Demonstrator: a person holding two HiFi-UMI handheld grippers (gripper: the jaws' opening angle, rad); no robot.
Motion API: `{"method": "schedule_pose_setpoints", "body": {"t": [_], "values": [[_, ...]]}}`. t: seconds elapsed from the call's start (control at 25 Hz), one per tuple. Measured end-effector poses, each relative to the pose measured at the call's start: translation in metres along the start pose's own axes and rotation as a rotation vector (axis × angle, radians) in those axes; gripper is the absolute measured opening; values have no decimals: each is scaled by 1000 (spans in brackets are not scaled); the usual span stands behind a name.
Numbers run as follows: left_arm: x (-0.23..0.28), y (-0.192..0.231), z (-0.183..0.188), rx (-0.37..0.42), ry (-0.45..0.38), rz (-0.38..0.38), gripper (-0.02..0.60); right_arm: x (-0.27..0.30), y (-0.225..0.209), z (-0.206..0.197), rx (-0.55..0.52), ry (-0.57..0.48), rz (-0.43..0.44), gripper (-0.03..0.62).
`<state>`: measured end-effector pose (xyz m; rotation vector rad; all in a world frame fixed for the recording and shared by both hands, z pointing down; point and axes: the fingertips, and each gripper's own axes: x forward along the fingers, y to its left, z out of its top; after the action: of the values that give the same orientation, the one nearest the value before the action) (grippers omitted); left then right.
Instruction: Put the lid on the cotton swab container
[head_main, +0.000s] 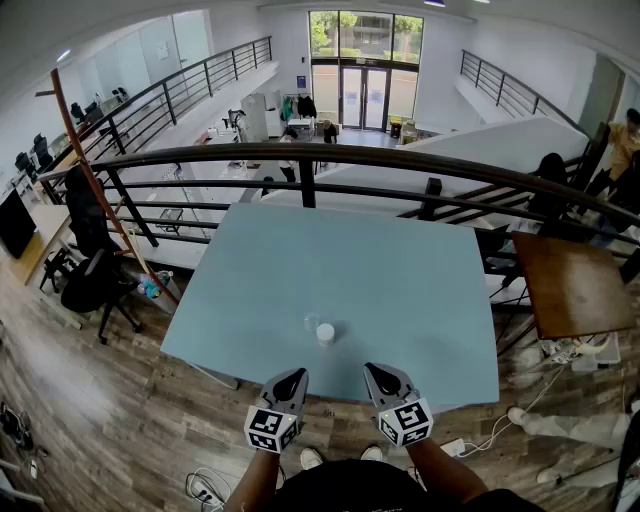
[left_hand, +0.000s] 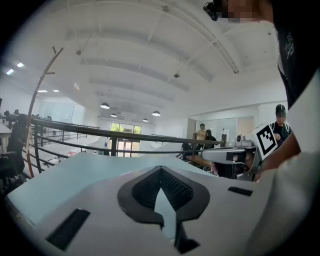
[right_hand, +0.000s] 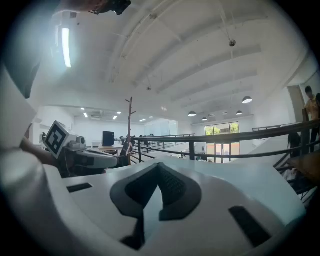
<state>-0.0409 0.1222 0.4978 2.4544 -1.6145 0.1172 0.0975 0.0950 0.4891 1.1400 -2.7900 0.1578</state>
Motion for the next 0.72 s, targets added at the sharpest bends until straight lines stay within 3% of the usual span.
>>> {"method": "schedule_pose_setpoints", "body": {"t": [0.48,0.72], "values": [[0,-15,-11,-32,47,-3,11,-3,0,-9,-9,5,21,17],[-13,-1,-17,-21,16,20,11,7,15,-10,-1,3,32,18]]}}
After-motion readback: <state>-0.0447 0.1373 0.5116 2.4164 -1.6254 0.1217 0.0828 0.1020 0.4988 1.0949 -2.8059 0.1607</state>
